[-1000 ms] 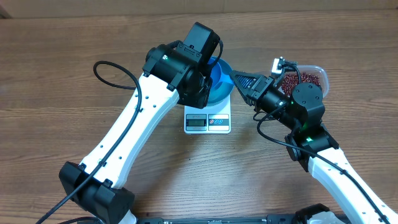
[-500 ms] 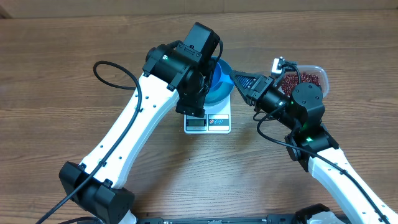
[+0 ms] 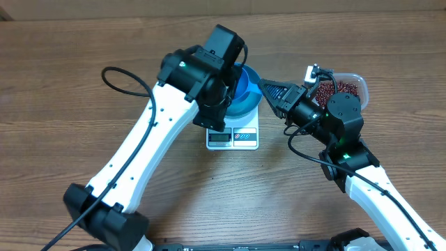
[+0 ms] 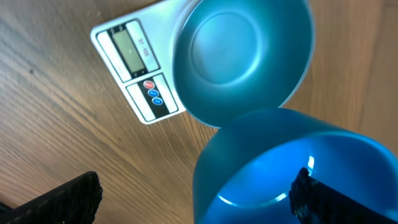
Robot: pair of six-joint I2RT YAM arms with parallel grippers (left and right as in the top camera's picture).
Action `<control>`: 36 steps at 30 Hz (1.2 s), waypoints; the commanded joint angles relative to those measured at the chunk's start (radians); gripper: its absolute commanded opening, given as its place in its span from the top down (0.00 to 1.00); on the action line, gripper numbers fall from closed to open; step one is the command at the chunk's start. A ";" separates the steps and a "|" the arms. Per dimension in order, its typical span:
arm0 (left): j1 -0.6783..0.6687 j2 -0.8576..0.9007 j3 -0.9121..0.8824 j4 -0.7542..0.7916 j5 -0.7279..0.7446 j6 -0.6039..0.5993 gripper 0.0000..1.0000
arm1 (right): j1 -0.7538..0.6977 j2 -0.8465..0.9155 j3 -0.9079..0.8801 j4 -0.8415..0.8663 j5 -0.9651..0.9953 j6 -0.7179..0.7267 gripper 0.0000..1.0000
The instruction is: Scoop item into bowl and weigh 150g on scale
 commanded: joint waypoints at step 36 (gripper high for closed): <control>0.181 -0.253 0.018 -0.074 -0.196 1.614 0.00 | 0.003 -0.006 0.073 -0.247 0.023 -0.455 0.96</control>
